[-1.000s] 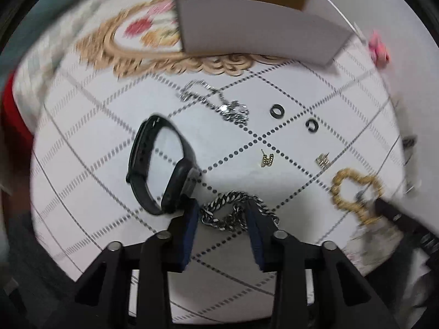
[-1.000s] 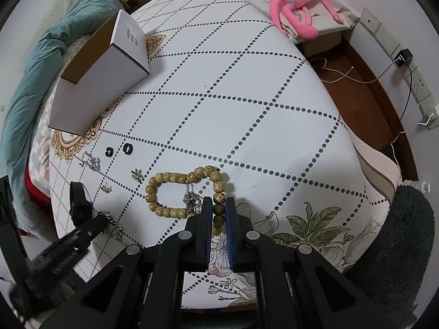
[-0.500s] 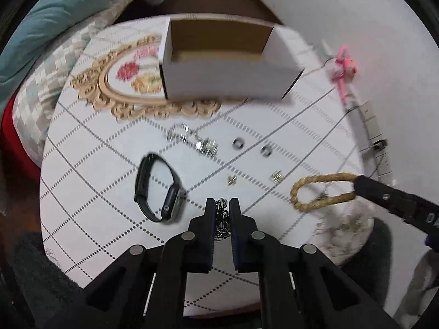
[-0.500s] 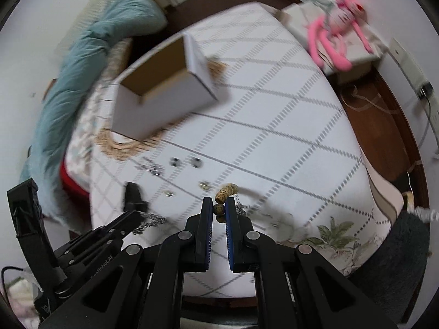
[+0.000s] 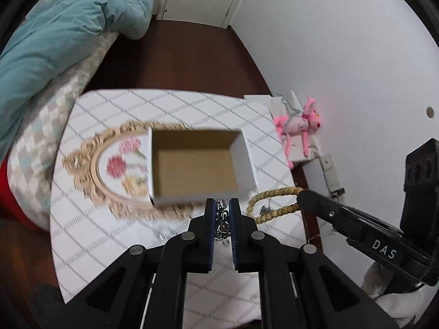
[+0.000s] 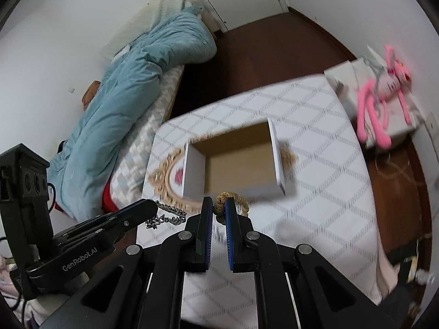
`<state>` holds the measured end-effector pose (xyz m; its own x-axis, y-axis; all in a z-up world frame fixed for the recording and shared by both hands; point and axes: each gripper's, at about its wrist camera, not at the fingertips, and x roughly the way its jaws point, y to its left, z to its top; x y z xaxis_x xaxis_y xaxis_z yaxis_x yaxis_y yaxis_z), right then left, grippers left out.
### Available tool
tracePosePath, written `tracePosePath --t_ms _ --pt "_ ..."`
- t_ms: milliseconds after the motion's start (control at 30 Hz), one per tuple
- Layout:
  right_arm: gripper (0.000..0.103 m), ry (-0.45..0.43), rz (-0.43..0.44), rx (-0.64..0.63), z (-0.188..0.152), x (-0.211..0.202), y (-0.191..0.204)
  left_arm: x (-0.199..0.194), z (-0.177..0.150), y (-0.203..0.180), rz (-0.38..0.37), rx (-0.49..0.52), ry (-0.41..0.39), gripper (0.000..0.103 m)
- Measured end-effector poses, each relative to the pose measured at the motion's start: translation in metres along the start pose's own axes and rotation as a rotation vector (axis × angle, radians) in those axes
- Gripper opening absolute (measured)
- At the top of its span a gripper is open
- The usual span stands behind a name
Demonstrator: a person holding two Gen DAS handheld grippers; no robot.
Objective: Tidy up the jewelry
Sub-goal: 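Carry the silver chain and beaded bracelet with both tools into the cardboard box, then open both tools to release the jewelry and withdraw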
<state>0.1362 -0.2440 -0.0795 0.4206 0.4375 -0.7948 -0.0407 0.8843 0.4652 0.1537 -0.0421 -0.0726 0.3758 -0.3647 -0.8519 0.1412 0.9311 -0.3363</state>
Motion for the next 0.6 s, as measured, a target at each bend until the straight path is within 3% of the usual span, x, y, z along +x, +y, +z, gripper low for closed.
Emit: tracePosePath --t_ms 333,500,567,600 --pt "0.009 0.079 -0.037 -0.048 0.071 0.073 0.01 0.054 0.059 0.034 0.006 -0.057 0.113 0.008" --pt "0.01 0.161 -0.013 -0.051 0.085 0.107 0.004 0.07 0.071 0.042 0.078 -0.071 0.148 0.009" --pt "0.015 0.209 -0.042 -0.043 0.087 0.122 -0.004 0.073 0.073 0.045 0.124 -0.066 0.143 0.013" --pt "0.03 0.227 -0.058 -0.045 0.086 0.127 -0.008 0.073 0.073 0.046 0.137 -0.062 0.14 0.026"
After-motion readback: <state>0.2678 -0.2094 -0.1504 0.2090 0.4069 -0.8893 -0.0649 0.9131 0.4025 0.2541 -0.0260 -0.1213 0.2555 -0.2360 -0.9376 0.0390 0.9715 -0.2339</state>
